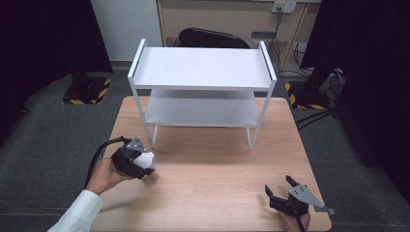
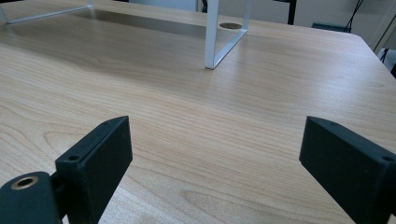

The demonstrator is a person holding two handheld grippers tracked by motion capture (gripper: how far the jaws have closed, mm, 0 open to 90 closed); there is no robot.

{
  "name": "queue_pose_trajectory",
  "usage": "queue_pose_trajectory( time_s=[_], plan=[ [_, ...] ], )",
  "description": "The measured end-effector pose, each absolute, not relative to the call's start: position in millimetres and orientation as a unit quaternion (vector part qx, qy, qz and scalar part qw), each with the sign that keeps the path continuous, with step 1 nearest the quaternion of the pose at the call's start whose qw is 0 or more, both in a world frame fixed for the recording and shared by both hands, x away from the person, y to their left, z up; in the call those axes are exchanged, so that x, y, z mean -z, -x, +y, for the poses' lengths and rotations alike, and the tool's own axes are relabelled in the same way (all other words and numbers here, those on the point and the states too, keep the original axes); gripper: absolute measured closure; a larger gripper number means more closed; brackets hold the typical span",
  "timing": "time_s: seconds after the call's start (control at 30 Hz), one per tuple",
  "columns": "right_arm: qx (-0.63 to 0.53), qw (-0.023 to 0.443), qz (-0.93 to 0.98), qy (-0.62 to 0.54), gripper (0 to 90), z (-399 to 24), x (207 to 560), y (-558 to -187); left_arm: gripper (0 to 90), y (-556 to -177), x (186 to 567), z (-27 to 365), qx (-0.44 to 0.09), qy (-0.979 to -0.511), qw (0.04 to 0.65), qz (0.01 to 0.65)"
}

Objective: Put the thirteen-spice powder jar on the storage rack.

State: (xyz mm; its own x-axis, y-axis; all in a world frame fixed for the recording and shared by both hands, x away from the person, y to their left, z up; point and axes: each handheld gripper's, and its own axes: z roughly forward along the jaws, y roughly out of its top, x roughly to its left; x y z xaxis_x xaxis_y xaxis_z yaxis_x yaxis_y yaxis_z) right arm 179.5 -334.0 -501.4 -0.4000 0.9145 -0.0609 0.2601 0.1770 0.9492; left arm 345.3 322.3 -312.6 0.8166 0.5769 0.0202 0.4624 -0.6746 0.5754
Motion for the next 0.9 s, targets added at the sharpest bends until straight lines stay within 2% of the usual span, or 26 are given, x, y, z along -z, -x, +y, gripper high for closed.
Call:
queue_pose_trajectory(
  time_s=[0.9],
  plan=[
    [-0.477,0.34,0.689,-0.427,9.2,-333.4,500.7,-180.0,30.4,-336.4,308.1,310.3,-0.104,-0.903,0.27,0.318]
  ],
)
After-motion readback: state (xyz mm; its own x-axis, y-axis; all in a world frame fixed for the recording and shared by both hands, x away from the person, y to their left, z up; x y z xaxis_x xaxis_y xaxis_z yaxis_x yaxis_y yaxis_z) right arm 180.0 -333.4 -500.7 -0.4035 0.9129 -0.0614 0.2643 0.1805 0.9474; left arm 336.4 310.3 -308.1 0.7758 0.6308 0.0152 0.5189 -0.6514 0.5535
